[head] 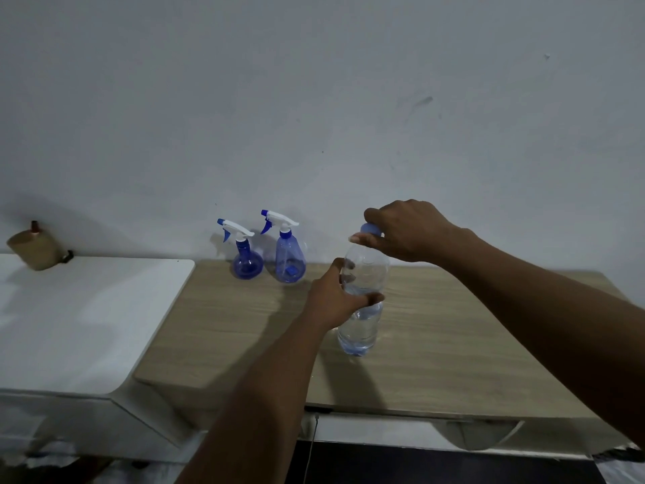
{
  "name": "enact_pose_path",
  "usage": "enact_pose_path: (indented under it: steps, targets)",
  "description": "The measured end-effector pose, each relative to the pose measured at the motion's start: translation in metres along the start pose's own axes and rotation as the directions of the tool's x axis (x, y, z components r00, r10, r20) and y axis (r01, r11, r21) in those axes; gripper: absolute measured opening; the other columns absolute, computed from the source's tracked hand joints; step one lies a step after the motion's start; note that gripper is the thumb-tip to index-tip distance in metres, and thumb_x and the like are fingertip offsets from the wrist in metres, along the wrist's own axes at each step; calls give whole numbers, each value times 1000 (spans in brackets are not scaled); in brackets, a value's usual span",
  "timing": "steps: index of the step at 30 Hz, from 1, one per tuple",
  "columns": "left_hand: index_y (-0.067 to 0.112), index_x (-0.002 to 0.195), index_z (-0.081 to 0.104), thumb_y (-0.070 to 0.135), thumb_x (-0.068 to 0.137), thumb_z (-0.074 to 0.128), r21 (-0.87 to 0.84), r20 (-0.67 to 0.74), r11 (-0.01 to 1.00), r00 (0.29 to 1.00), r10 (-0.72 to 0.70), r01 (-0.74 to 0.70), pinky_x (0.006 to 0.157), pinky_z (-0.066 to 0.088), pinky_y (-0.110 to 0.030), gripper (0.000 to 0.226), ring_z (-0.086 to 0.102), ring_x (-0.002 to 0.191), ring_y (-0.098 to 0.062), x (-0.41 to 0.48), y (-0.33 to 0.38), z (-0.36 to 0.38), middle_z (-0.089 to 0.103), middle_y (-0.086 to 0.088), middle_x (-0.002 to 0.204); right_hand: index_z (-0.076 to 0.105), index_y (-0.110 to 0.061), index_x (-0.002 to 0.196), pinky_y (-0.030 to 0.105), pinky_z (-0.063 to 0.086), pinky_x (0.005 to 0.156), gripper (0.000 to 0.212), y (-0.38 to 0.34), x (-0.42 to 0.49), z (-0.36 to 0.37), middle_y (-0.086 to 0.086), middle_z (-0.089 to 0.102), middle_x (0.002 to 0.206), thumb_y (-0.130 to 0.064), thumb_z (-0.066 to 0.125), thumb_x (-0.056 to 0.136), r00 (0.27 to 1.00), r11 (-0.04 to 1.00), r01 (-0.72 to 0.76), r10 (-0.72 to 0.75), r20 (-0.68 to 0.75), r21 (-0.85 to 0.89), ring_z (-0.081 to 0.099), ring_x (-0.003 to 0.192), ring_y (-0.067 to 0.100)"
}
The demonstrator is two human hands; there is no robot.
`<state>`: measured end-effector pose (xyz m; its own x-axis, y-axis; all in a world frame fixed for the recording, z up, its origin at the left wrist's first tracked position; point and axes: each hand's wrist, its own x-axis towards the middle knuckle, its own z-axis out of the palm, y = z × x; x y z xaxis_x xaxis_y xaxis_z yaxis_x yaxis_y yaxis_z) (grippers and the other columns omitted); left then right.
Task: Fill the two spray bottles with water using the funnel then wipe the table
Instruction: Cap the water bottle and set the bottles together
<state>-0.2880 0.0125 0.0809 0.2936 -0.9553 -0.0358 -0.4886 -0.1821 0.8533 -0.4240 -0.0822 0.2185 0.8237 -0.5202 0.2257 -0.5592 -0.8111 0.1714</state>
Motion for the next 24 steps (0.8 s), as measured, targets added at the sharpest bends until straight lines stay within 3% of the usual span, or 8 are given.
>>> enact_pose_path:
  steps: [3,6,8,11,13,18,21,24]
  targets:
    - [34,128,45,76,51,80,-3,1,1000,1000,-18,18,97,55,-41,94,63,110,-15,-1,0,4,64,7,126,40,-16,59,27,35,56,63,-10,0,0,0,41,56,-66,31,96,990,985,-130,122,-72,-116,50,58,23]
    - [34,124,45,73,52,83,-28,-8,999,999,-38,38,96,54,-39,90,63,110,-16,-3,3,5,64,7,123,35,-17,54,24,33,55,64,-24,0,2,0,42,55,-66,33,95,942,941,-329,320,-101,-85,48,54,21]
    - [35,123,45,74,51,83,-22,-16,999,999,-38,38,96,54,-39,90,63,109,-16,-4,3,5,65,8,123,41,-15,56,24,33,53,72,-24,-2,4,0,48,55,-75,26,92,941,943,-328,321,-109,-54,47,51,18]
    - [35,122,45,77,49,82,-14,-37,999,999,-34,34,96,55,-42,92,64,109,-15,-5,1,5,65,8,122,48,-19,72,30,42,61,66,-9,-4,3,-1,54,69,-78,26,90,988,988,-152,151,15,41,53,64,19]
    - [36,121,46,75,48,83,-28,-42,999,999,-34,33,94,56,-42,91,64,108,-14,-7,1,8,65,9,121,45,-20,70,31,45,62,62,-1,-5,3,-1,52,68,-76,31,90,995,995,-90,88,45,39,51,63,18]
    - [33,127,44,79,53,77,12,-19,1000,999,-27,28,97,55,-42,93,63,109,-16,-7,3,7,64,7,124,39,-15,56,23,29,52,65,-15,-2,14,0,42,54,-69,40,92,943,949,-315,315,-103,16,42,49,17]
    - [35,123,44,83,46,76,20,-9,999,999,-35,35,95,54,-42,97,63,109,-15,-6,6,5,65,7,121,51,-14,66,23,32,52,65,-21,-8,25,0,48,57,-72,36,92,895,901,-427,433,-107,74,47,50,18]
    - [34,130,40,64,53,88,31,72,999,996,-45,43,96,53,-41,96,60,112,-16,-9,8,-3,59,6,122,50,-18,93,31,46,62,65,-25,-16,44,0,58,78,-81,32,87,877,864,-450,475,-71,224,58,70,24]
